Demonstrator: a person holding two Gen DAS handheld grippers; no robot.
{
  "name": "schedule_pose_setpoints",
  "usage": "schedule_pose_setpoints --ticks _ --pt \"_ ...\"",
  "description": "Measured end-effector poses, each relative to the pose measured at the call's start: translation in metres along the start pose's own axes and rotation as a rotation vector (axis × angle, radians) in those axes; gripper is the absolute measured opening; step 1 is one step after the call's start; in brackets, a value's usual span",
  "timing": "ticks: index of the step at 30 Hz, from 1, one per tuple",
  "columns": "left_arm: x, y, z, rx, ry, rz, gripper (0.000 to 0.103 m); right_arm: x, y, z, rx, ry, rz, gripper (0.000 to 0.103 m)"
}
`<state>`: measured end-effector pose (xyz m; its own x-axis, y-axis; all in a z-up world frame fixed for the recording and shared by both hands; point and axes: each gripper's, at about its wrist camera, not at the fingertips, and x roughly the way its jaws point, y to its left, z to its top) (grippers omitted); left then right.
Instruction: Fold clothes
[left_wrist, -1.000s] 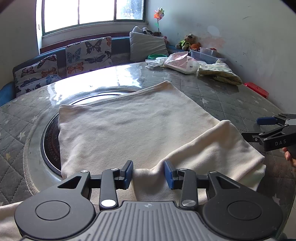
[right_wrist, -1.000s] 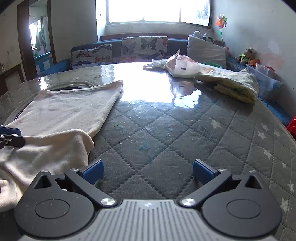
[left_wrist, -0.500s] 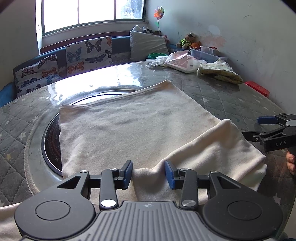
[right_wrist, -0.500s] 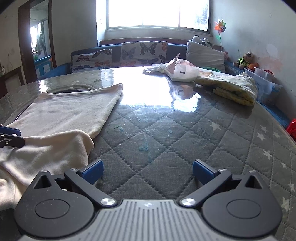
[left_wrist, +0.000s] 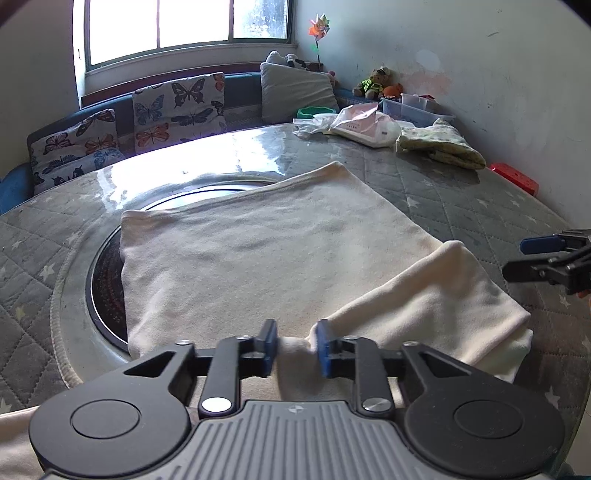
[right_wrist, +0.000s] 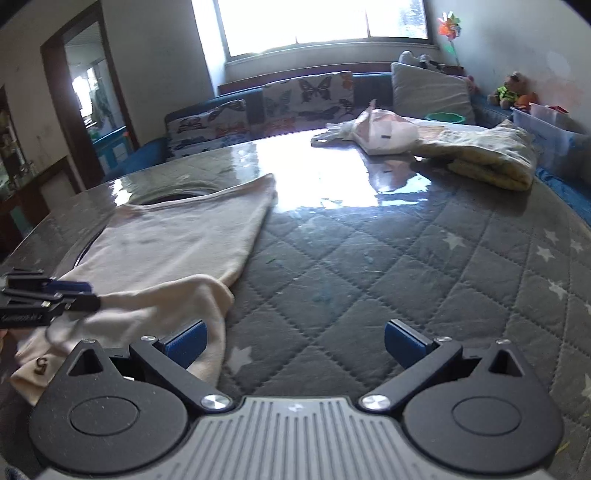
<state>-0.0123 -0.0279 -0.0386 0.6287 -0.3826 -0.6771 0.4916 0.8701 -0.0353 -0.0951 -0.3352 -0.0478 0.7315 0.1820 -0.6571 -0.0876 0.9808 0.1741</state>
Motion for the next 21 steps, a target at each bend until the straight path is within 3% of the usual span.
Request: schedule_pose_setpoints --ticks 3,8,13,21 --pt "-0.007 -0.001 0.002 0.000 -0.024 0.001 0.013 -0.006 0.011 -0.001 -0.045 0.003 0.027 0.103" --pt "-0.025 -0.004 0.008 -0.002 -0.077 0.027 0.010 -0.013 0.031 -0.002 -0.118 -0.003 0.083 0.103" --pt "-0.046 0.004 0.017 -0.041 -0.134 0.025 0.009 -0.016 0.048 0.009 -0.145 -0.041 0.209 0.103" --pt "-0.039 0.010 0.014 -0.067 -0.098 0.017 0.010 0.003 0.080 0.017 -0.200 -0.048 0.346 0.103"
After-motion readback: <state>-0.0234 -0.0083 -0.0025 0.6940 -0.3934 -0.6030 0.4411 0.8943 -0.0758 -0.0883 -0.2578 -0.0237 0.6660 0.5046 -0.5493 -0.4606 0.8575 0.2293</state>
